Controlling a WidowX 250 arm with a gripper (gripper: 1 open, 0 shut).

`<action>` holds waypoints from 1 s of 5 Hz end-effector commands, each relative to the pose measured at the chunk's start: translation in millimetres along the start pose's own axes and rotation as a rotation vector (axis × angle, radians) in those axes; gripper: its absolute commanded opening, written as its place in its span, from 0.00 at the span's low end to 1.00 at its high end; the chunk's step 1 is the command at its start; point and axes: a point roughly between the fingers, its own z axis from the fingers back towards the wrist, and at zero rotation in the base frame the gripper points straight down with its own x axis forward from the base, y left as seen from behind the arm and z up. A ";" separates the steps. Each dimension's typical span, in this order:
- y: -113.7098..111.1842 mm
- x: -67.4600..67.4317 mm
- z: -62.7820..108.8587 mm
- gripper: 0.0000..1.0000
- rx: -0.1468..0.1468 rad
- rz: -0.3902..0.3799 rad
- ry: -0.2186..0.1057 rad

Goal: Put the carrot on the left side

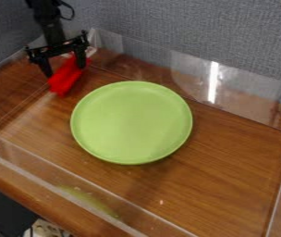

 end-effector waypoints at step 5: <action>1.4 3.8 60.3 1.00 0.025 0.189 -0.067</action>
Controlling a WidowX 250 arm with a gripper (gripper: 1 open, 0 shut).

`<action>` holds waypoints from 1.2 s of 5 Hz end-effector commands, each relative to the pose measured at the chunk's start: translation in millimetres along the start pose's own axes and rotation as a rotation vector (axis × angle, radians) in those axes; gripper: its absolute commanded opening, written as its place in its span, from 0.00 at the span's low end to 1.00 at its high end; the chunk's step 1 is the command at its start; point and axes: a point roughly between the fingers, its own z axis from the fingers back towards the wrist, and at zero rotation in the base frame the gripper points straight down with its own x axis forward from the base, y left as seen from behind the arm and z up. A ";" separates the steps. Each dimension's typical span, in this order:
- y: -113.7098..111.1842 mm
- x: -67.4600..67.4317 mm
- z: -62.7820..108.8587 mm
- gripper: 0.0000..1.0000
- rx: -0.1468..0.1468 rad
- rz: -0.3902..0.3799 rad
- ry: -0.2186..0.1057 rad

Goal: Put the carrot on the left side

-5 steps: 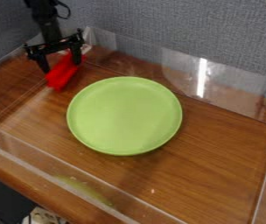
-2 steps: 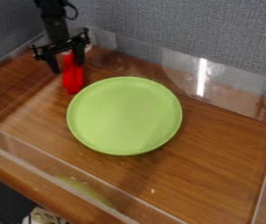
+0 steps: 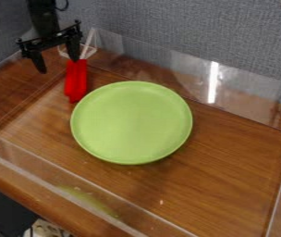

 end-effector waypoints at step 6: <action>-14.3 19.3 91.4 1.00 -0.175 0.154 -0.084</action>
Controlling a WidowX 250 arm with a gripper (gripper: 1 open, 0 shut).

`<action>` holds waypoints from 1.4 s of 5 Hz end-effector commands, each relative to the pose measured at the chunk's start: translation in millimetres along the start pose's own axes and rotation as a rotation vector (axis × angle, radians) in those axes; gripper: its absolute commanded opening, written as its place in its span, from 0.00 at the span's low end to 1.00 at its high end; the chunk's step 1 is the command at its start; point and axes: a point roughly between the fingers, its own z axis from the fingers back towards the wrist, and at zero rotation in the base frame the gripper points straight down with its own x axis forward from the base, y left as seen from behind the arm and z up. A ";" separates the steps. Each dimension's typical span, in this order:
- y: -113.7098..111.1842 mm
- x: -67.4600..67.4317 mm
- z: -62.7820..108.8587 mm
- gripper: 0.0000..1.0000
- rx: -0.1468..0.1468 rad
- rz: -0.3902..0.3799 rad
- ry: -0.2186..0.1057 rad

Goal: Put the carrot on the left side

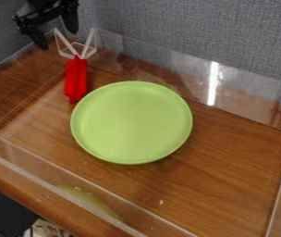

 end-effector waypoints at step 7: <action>-22.1 6.5 7.3 1.00 0.020 0.209 -0.129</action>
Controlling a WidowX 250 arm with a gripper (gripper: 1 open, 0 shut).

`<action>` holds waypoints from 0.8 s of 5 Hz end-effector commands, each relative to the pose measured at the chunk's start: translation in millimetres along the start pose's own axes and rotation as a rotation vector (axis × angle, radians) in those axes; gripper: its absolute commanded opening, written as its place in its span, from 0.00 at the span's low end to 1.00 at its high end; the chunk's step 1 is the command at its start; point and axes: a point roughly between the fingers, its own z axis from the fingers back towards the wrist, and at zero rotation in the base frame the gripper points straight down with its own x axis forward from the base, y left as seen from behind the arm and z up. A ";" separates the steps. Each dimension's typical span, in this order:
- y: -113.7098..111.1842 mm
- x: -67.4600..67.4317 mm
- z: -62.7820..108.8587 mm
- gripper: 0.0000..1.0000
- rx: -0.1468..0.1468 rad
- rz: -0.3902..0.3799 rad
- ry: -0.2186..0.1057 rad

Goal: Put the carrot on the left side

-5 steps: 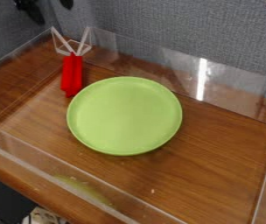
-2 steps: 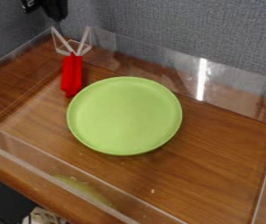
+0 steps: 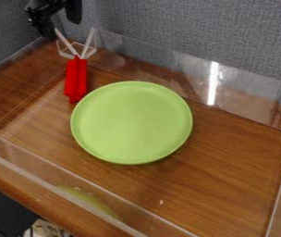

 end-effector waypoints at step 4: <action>-10.2 5.3 45.2 1.00 -0.082 -0.018 0.008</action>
